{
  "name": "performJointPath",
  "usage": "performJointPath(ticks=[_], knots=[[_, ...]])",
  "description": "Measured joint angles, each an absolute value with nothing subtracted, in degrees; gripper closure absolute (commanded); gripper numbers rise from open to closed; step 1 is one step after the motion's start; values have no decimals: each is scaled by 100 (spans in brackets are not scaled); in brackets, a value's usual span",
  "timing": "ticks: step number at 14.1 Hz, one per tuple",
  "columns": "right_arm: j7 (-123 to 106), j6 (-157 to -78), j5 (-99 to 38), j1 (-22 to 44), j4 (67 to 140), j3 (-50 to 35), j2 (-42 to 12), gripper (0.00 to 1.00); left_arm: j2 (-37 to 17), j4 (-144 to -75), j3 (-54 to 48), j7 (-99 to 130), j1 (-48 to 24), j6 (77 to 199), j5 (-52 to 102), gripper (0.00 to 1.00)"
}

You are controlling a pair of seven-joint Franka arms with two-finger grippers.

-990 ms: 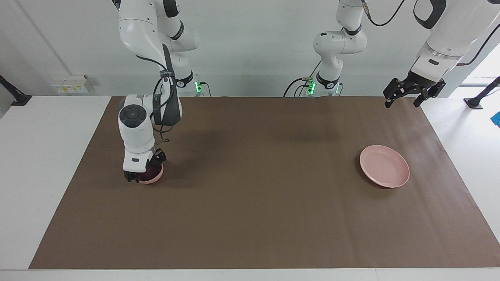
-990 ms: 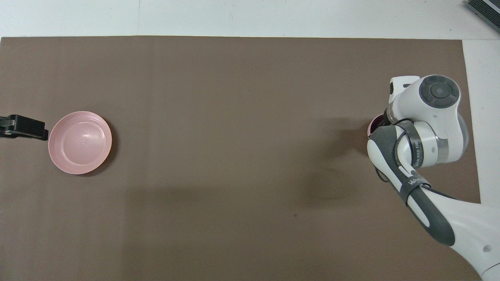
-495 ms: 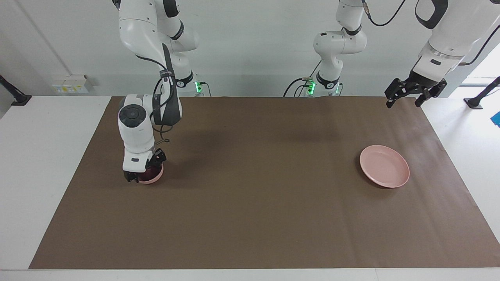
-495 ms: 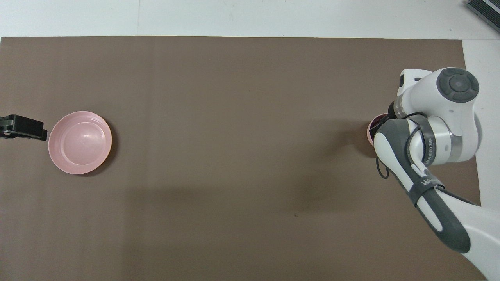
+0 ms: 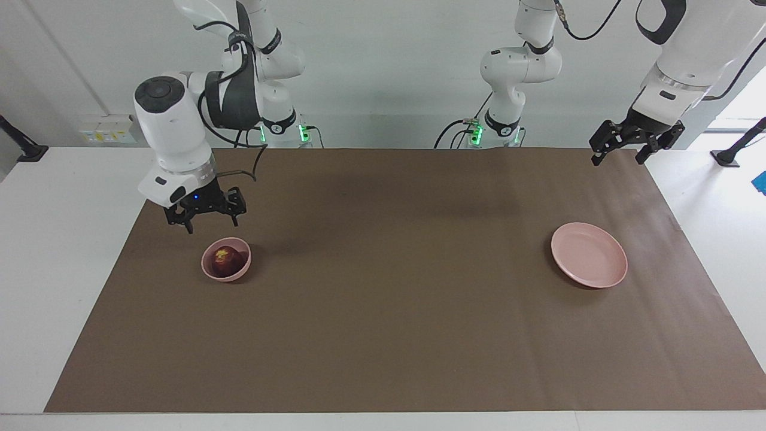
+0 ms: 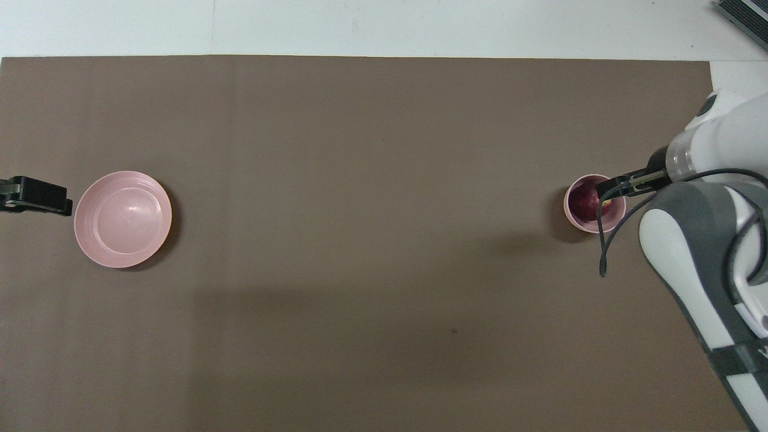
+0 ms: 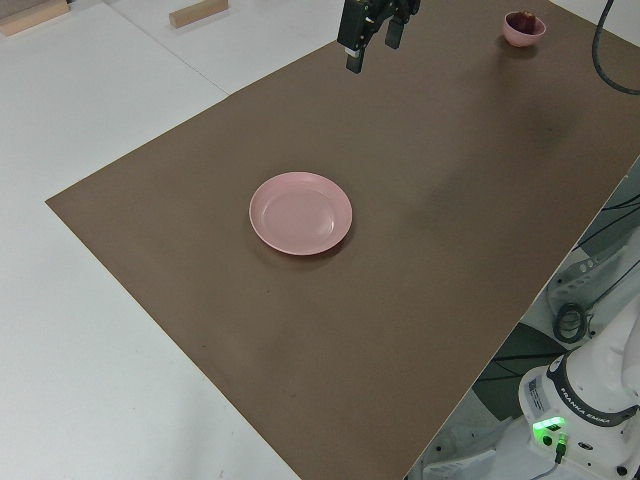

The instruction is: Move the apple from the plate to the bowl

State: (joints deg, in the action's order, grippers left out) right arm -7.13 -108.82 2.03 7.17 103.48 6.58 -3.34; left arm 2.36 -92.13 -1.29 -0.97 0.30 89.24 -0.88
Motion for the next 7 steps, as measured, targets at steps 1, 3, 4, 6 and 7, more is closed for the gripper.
performJointPath(ticks=[1, 3, 4, 6, 7], knots=[[-513, -10583, 60, 704, 10289, 678, -190, 0, 236, -9213, -129, -97, 30, 8924, -88, 0], [-279, -10026, -21, 632, 10155, 710, 81, 0, 236, -9213, -129, -97, 30, 8924, -88, 0], [-258, -9784, -42, 566, 10109, 716, 218, 0, 236, -9213, -129, -97, 30, 8924, -88, 0], [-258, -9416, -56, 412, 10077, 728, 460, 0, 236, -9213, -129, -97, 30, 8924, -88, 0], [-258, -9287, -56, 340, 10074, 736, 556, 0, 236, -9213, -129, -97, 30, 8924, -88, 0]])
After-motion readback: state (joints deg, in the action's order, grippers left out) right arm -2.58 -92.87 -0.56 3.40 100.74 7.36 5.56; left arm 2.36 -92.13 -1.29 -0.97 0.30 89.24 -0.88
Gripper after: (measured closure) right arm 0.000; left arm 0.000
